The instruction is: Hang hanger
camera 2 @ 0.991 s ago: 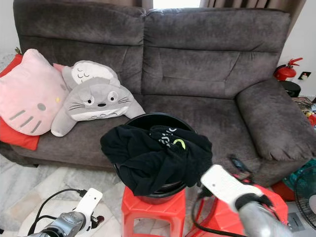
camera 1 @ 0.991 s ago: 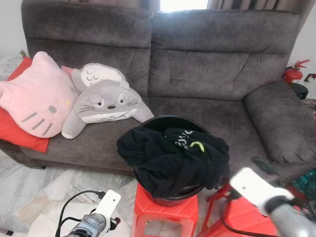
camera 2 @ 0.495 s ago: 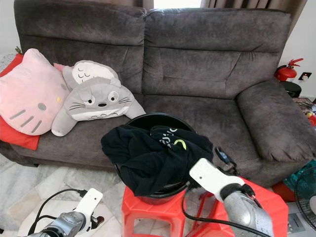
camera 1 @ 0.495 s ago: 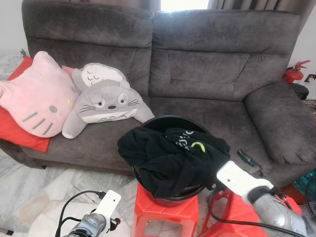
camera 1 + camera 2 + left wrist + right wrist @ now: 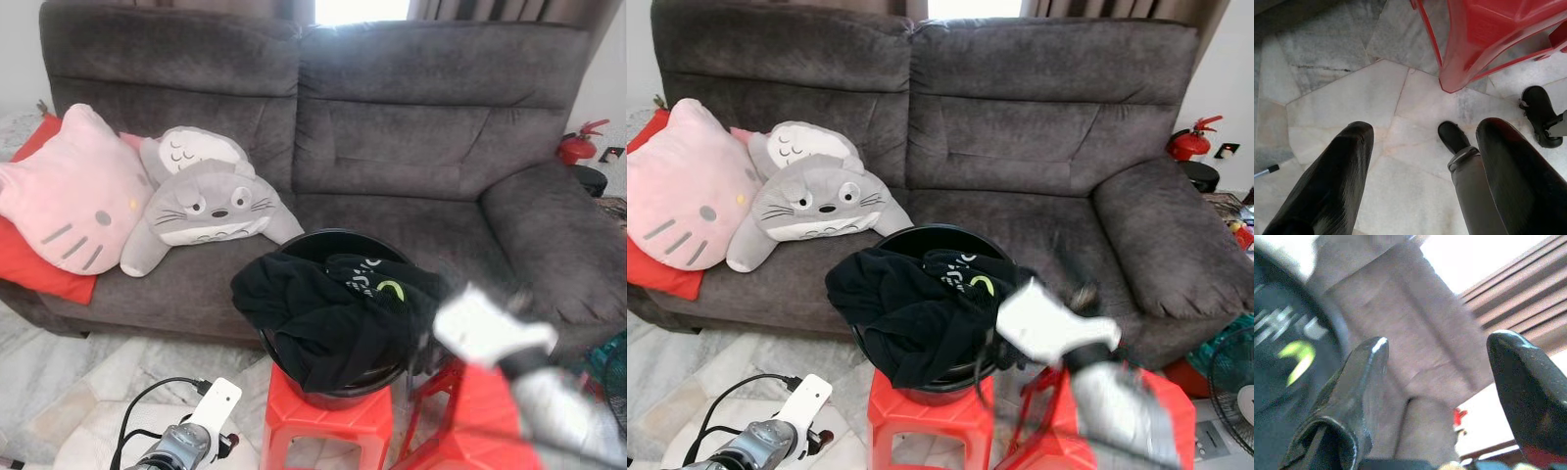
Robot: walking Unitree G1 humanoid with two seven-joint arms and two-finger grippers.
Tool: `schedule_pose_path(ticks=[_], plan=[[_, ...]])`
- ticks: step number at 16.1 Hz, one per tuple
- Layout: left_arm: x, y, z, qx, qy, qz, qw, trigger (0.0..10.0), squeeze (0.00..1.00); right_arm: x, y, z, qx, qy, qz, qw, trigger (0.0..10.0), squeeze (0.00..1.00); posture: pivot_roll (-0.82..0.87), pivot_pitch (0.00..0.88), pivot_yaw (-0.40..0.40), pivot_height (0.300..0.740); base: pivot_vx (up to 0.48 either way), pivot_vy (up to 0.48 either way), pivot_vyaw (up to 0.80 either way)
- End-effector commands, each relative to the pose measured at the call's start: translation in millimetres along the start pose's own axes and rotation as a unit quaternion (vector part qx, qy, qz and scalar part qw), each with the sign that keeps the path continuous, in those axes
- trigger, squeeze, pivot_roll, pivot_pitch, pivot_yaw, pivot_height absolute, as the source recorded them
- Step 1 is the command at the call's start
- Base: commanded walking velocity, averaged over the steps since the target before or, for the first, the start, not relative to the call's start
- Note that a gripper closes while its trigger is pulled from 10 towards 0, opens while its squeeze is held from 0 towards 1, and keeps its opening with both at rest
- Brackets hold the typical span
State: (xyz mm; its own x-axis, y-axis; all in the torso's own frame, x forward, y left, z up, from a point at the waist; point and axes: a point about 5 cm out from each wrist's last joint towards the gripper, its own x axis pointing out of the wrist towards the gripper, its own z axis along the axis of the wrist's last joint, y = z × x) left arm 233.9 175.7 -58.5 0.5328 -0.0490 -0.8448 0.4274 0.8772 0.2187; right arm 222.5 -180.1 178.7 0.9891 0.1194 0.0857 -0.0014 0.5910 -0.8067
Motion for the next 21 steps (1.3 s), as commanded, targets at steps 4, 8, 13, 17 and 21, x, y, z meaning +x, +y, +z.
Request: schedule_pose_path(ticks=[4, 8, 13, 17, 21], plan=[[0.1, 0.2, 1.7, 0.000, 0.002, 0.000, 1.000, 10.0, 0.00, 0.7, 12.1, -7.6, 0.008, 0.024, 0.058, 0.998, 10.0, 0.00, -0.23, 0.000, -0.036, 0.740, 0.000, 0.000, 0.00], [0.2, 0.2, 3.3, 0.003, 0.002, -0.003, 1.000, 10.0, 0.00, -17.3, 34.4, -26.2, 0.010, 0.094, 0.194, 0.977, 10.0, 0.00, -0.24, 0.000, -0.032, 0.740, 0.000, 0.000, 0.00], [0.3, 0.3, 5.6, 0.004, 0.001, -0.004, 1.000, 10.0, 0.00, -18.5, 55.6, -56.0, -0.007, 0.160, 0.269, 0.950, 10.0, 0.00, -0.23, 0.000, -0.034, 0.740, 0.000, 0.000, 0.00], [0.3, 0.5, 6.4, 0.005, 0.001, -0.005, 1.000, 10.0, 0.00, -9.5, 62.7, -59.8, -0.013, 0.168, 0.289, 0.942, 10.0, 0.00, -0.23, 0.000, -0.033, 0.740, 0.000, 0.000, 0.00], [0.3, 0.6, 6.6, 0.006, 0.002, -0.006, 1.000, 10.0, 0.00, -21.8, 72.0, -66.2, -0.015, 0.208, 0.334, 0.919, 10.0, 0.00, -0.22, 0.000, -0.035, 0.740, 0.000, 0.000, 0.00]])
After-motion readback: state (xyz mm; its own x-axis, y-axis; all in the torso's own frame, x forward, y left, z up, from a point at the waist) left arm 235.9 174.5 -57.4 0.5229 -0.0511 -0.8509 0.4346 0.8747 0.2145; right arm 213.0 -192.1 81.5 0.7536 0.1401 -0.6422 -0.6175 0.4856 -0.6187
